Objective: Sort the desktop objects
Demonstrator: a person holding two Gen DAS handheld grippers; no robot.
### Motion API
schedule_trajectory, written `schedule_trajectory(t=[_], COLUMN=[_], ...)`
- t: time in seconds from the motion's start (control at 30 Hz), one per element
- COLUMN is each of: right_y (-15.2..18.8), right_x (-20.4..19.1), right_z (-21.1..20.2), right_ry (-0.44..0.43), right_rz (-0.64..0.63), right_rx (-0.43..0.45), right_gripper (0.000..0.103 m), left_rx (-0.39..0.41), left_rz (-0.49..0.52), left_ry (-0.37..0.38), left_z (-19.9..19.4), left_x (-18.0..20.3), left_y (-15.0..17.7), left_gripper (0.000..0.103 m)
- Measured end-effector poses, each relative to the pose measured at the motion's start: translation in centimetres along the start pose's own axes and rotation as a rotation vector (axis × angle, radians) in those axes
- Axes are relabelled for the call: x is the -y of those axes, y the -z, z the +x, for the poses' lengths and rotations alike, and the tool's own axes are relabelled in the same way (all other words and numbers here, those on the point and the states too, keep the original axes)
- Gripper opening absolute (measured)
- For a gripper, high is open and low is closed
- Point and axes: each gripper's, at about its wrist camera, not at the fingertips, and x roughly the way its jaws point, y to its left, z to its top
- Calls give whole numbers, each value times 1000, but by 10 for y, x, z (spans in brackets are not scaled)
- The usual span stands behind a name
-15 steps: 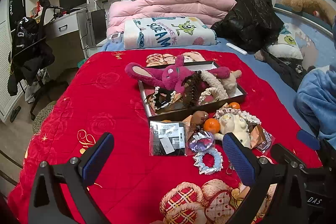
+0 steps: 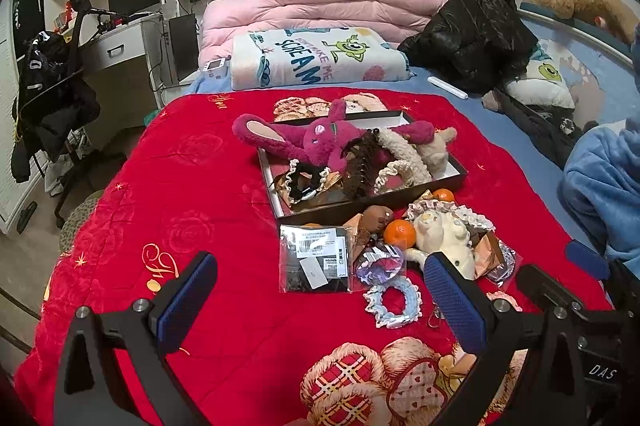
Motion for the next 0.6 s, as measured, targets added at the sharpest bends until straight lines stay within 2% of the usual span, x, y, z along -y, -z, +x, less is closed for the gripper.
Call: schedule_trajectory(t=[0.33,0.6], right_y=[-2,-1], right_x=[8,2], right_z=[2,6], right_ry=[-18,0], right_rz=[27,-47], right_rx=[0,4], right_gripper=[103,103], left_rx=[-16,-34], left_rz=[-2,-3], left_ry=[3,13], left_z=[5,11], left_x=[1,4], left_y=[2,4], left_gripper=[103,103])
